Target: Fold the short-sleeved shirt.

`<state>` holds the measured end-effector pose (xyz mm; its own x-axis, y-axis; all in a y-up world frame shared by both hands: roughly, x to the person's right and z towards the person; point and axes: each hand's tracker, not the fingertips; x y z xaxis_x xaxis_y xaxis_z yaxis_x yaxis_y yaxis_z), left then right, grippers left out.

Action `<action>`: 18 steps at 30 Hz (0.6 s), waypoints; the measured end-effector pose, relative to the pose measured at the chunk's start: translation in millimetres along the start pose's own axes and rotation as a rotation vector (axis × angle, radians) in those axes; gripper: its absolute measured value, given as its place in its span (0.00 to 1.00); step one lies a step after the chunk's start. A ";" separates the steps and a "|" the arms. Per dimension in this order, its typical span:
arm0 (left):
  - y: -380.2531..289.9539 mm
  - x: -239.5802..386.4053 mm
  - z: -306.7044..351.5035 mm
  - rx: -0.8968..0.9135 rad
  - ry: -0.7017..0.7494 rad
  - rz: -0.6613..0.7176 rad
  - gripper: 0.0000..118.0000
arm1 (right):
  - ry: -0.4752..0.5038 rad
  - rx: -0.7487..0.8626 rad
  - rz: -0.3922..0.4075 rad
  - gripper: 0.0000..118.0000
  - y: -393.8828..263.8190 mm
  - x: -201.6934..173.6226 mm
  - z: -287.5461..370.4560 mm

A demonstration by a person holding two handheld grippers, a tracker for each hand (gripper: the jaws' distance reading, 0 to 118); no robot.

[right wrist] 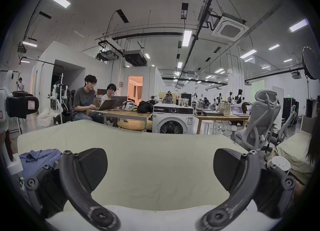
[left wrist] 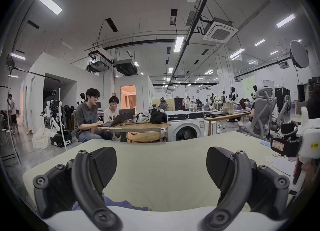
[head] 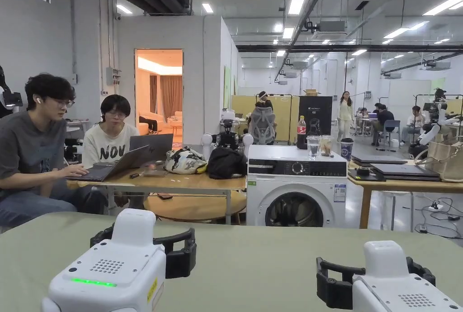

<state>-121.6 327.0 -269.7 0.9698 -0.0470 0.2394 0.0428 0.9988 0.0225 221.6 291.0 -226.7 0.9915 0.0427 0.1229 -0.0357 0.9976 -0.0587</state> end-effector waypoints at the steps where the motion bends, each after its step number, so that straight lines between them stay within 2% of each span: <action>1: -0.3 0.1 0.0 0.000 0.002 0.001 0.89 | 0.003 0.000 0.003 1.00 -0.6 0.0 0.1; 5: -0.3 -0.8 0.1 -0.004 -0.010 0.006 0.84 | 0.008 0.000 0.004 0.99 -1.4 -0.4 1.3; 6: -0.4 -1.0 -0.1 -0.007 -0.012 0.006 0.84 | 0.008 -0.001 0.001 0.96 -1.3 -0.4 1.5; 7: -0.5 -1.3 0.2 -0.007 -0.016 0.004 0.78 | 0.011 -0.002 -0.002 0.89 -1.2 -0.2 1.8; 8: -0.4 -1.9 0.9 -0.005 -0.025 0.003 0.65 | 0.010 0.000 -0.004 0.78 -1.0 -0.5 3.0; 9: -0.2 -2.3 1.9 -0.002 -0.030 0.004 0.44 | 0.009 0.003 -0.004 0.64 -0.8 -0.7 3.7; 10: 0.3 -1.8 3.2 -0.004 -0.033 0.006 0.13 | 0.003 0.004 -0.003 0.43 -0.7 -0.7 3.7; 11: 0.7 -2.2 2.9 -0.012 -0.038 0.008 0.00 | 0.001 0.002 -0.002 0.22 -0.5 -0.9 3.2; 12: 0.5 -2.2 2.8 -0.018 -0.042 0.011 0.00 | -0.001 -0.001 -0.002 0.04 -0.6 -1.6 2.1; 13: -0.1 -3.1 3.3 -0.016 -0.045 0.013 0.00 | -0.017 -0.002 0.005 0.00 -1.3 -2.7 1.3; 18: -3.0 -4.8 4.4 -0.030 -0.070 0.018 0.00 | -0.010 0.003 0.027 0.00 -3.0 -5.6 4.0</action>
<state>-127.4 324.2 -266.7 0.9513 -0.0285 0.3069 0.0336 0.9994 -0.0112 215.6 288.0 -223.3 0.9889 0.0697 0.1314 -0.0625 0.9963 -0.0586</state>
